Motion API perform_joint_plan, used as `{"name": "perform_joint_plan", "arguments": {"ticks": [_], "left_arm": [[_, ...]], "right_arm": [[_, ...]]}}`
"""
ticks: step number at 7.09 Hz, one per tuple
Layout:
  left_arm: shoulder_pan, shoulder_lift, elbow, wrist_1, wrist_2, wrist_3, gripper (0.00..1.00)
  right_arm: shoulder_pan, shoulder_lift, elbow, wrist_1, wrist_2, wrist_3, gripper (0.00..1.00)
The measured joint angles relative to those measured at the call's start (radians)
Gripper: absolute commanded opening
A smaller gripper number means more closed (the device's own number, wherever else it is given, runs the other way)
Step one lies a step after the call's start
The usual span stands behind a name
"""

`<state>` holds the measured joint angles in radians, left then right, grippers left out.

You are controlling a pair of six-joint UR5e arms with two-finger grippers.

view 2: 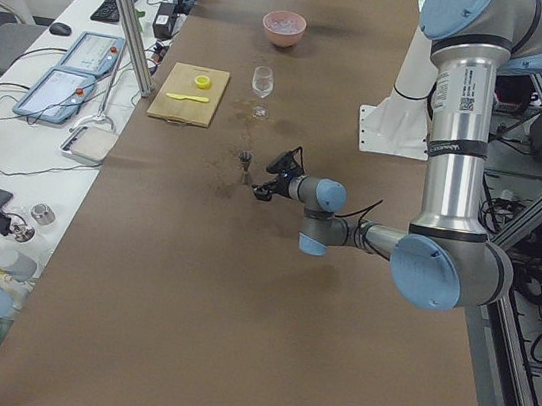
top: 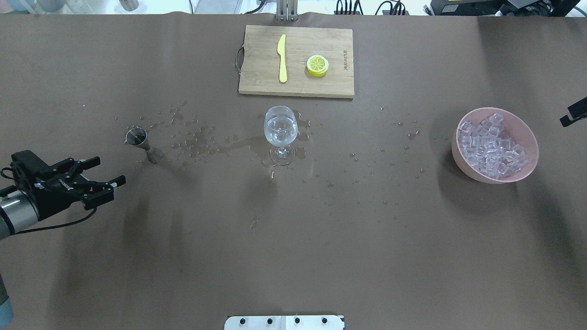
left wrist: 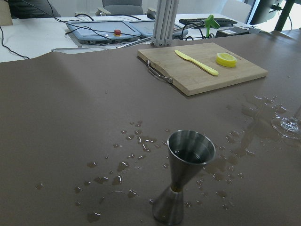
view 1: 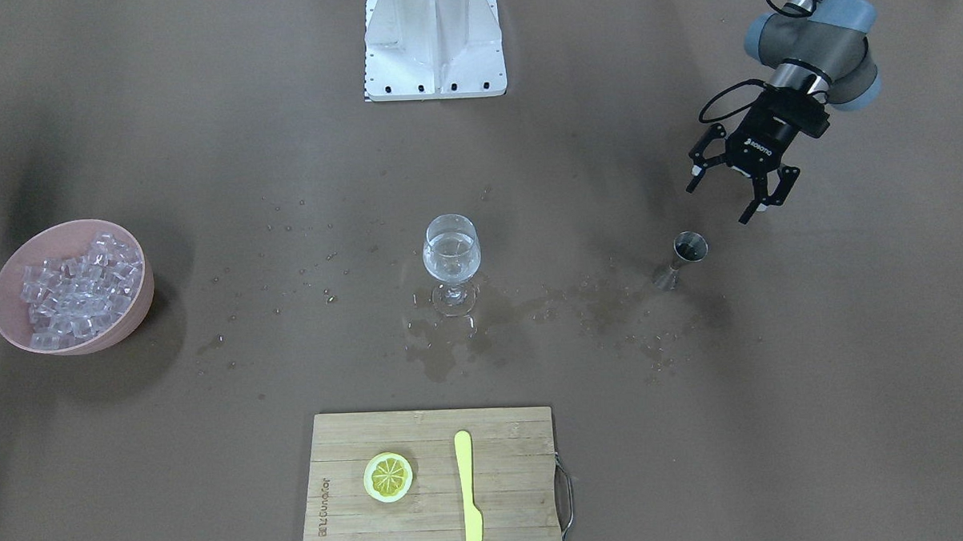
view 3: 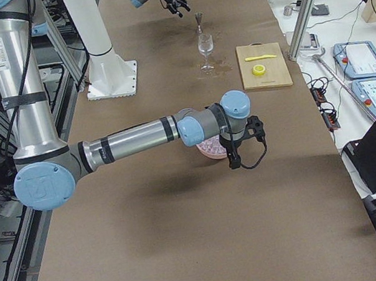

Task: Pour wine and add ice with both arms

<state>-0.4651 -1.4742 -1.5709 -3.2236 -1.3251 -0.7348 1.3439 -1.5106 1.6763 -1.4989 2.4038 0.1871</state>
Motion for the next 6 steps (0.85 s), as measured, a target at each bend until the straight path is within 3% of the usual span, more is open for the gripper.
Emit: {"name": "perform_joint_plan", "arguments": {"ticks": [4,6], "left_arm": [[0.043,-0.132,0.03,0.118,0.057,-0.001,0.98],[0.04,-0.122,0.039,0.131,0.105,-0.005,0.98]], "right_arm": [[0.0,0.006,-0.018,0.0,0.0,0.0,1.0],[0.0,0.009,-0.022,0.0,0.0,0.0,1.0]]}}
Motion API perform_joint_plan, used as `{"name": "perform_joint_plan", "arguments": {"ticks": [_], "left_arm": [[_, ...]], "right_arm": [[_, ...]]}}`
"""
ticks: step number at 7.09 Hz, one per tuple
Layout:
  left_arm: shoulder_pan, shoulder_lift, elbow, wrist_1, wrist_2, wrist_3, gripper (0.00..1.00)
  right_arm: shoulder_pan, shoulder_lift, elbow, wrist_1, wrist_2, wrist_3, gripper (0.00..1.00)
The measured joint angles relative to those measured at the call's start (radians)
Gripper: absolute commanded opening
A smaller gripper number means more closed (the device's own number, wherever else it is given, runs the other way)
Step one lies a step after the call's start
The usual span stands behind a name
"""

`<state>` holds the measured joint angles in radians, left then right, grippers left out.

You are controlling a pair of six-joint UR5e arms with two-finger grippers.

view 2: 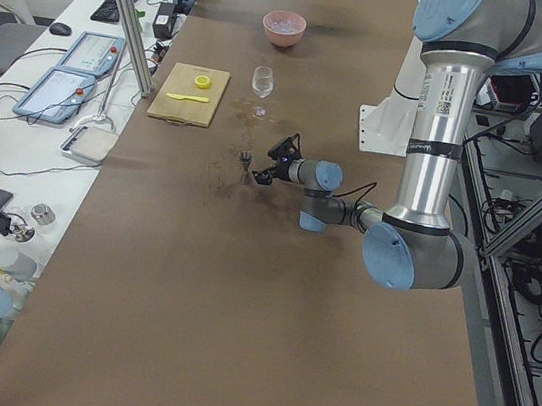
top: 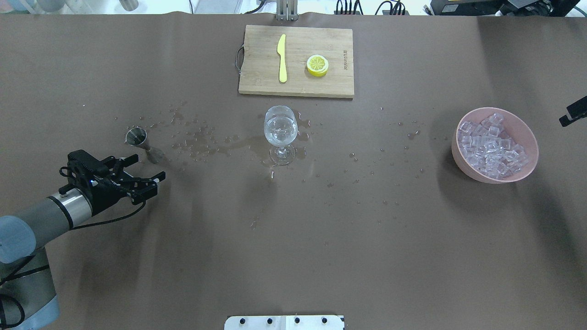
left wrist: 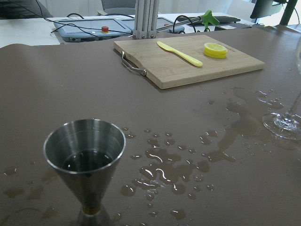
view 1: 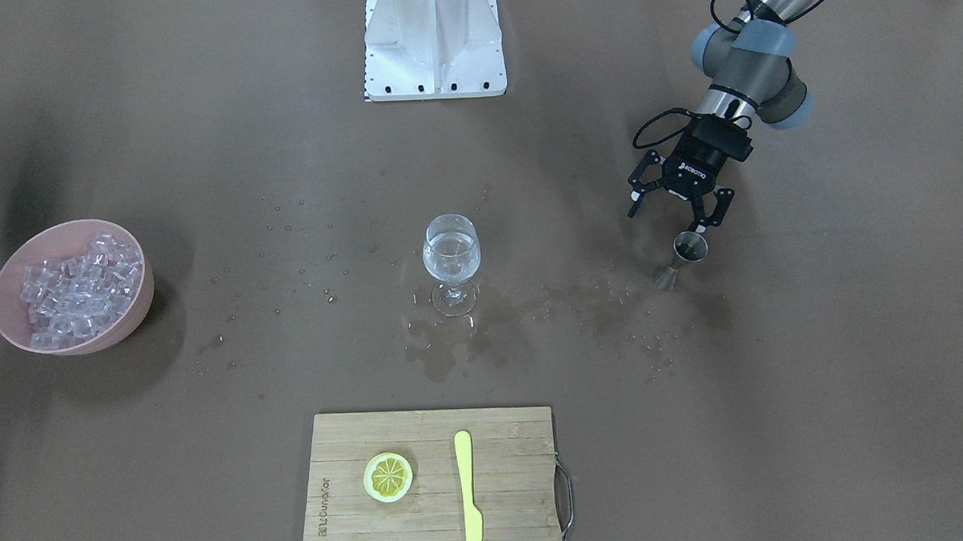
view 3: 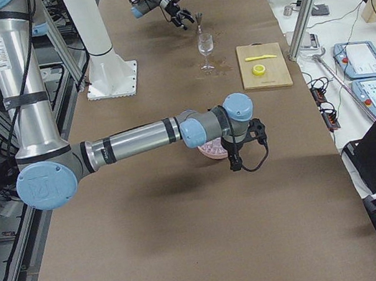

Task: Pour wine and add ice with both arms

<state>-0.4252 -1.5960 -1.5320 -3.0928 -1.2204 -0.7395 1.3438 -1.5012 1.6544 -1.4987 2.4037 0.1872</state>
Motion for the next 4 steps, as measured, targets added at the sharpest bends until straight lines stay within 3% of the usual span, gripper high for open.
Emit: {"name": "perform_joint_plan", "arguments": {"ticks": [2,4], "left_arm": [[0.0,0.06,-0.005,-0.008,0.09,-0.011,0.98],[0.002,0.055,-0.008,-0.006,0.143,-0.015,0.98]], "right_arm": [[0.0,0.001,-0.001,0.0,0.0,0.0,1.0],[0.0,0.001,0.001,0.0,0.0,0.0,1.0]]}}
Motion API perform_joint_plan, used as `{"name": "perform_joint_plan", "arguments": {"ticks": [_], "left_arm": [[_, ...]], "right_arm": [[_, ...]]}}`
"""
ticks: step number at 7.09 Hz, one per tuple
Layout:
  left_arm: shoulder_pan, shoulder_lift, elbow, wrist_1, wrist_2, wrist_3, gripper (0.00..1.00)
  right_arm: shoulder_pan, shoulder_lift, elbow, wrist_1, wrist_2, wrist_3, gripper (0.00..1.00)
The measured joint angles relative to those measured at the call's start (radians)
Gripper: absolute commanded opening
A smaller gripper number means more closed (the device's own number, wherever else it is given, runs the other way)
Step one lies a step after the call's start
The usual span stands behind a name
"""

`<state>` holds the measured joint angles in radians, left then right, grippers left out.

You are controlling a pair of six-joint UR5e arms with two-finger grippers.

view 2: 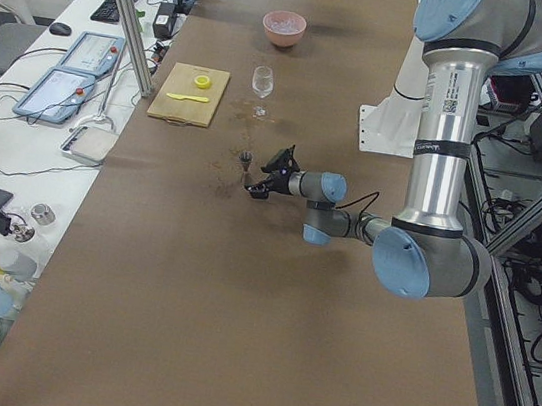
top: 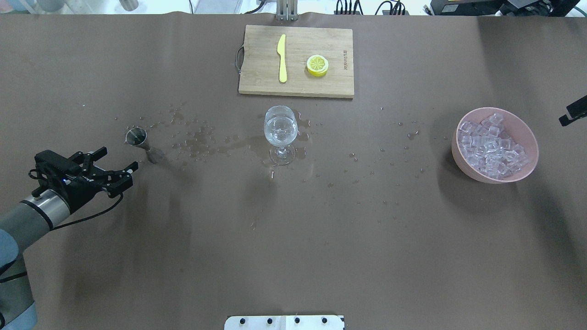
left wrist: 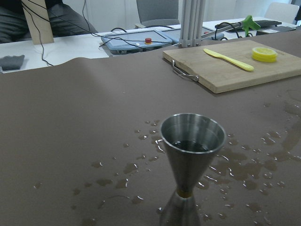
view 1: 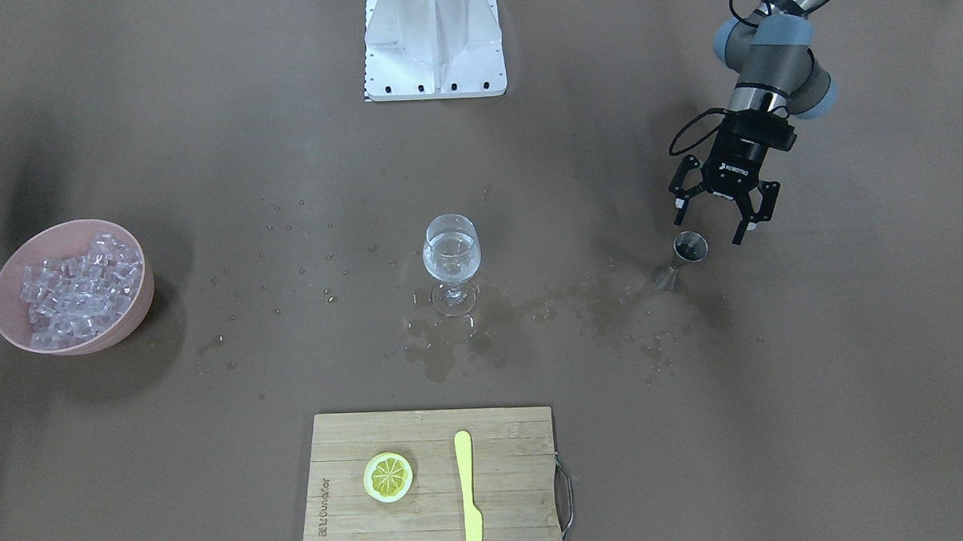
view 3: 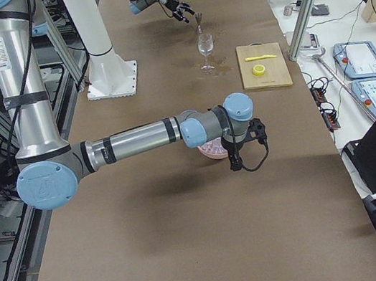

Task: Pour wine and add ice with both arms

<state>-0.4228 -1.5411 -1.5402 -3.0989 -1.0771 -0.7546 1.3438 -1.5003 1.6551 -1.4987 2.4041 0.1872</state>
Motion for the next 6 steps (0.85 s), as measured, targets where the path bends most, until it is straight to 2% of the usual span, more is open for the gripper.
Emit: {"name": "perform_joint_plan", "arguments": {"ticks": [6], "left_arm": [[0.02,-0.097,0.026,0.085,0.069,-0.002,0.98]], "right_arm": [[0.0,0.0,-0.001,0.0,0.001,0.0,1.0]]}}
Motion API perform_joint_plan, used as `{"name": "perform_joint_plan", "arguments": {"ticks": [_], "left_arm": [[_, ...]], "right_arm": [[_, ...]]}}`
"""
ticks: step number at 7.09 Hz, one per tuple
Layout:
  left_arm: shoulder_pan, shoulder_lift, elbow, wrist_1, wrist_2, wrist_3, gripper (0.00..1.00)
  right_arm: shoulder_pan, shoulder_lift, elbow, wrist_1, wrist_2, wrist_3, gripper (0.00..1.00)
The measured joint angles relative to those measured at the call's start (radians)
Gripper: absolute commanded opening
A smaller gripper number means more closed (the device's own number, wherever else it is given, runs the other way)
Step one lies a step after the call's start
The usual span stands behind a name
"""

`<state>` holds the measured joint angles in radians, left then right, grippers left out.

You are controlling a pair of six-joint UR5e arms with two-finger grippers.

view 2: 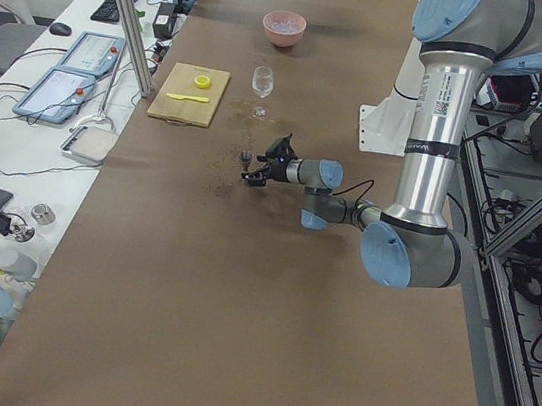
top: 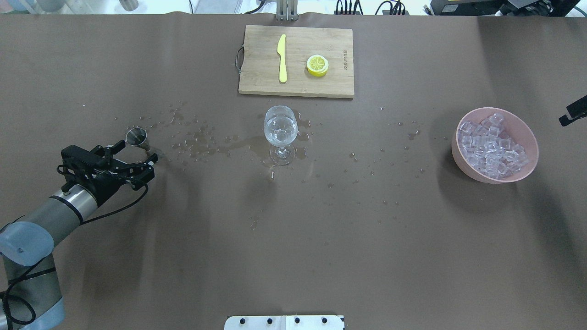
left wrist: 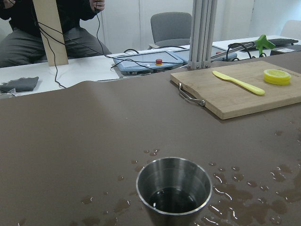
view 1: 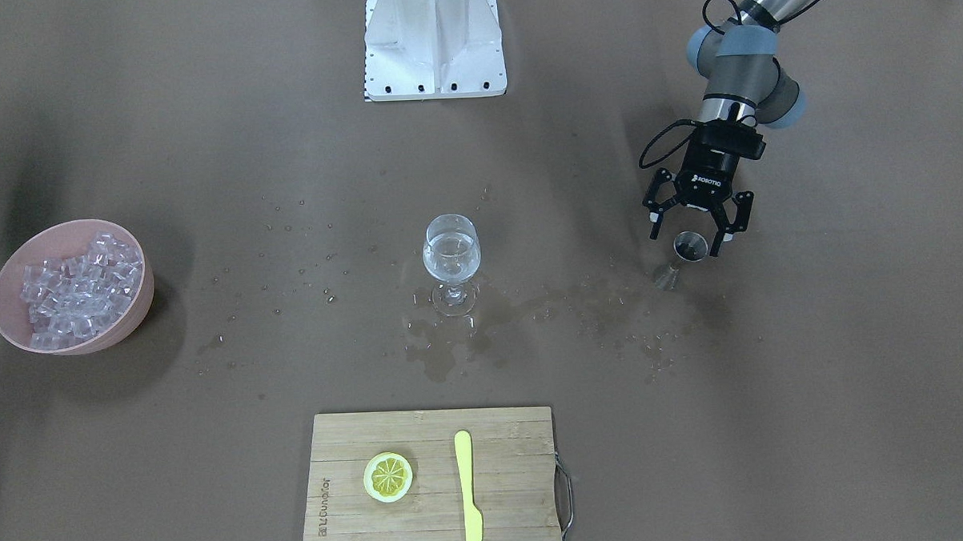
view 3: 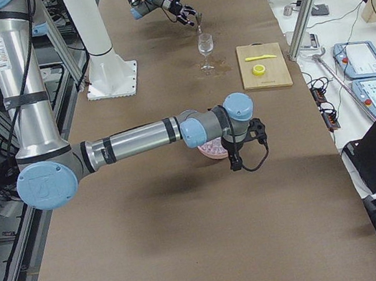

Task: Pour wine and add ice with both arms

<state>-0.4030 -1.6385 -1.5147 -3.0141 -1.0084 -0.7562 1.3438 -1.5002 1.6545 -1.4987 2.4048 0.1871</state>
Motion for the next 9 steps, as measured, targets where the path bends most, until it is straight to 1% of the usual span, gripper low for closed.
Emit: {"name": "perform_joint_plan", "arguments": {"ticks": [3,9], "left_arm": [[0.004,-0.038,0.041,0.004,0.002,0.002,0.97],[0.002,-0.042,0.044,0.003,-0.002,0.001,0.97]], "right_arm": [[0.0,-0.001,0.002,0.0,0.0,0.0,1.0],[0.0,0.0,0.004,0.0,0.0,0.0,1.0]]}}
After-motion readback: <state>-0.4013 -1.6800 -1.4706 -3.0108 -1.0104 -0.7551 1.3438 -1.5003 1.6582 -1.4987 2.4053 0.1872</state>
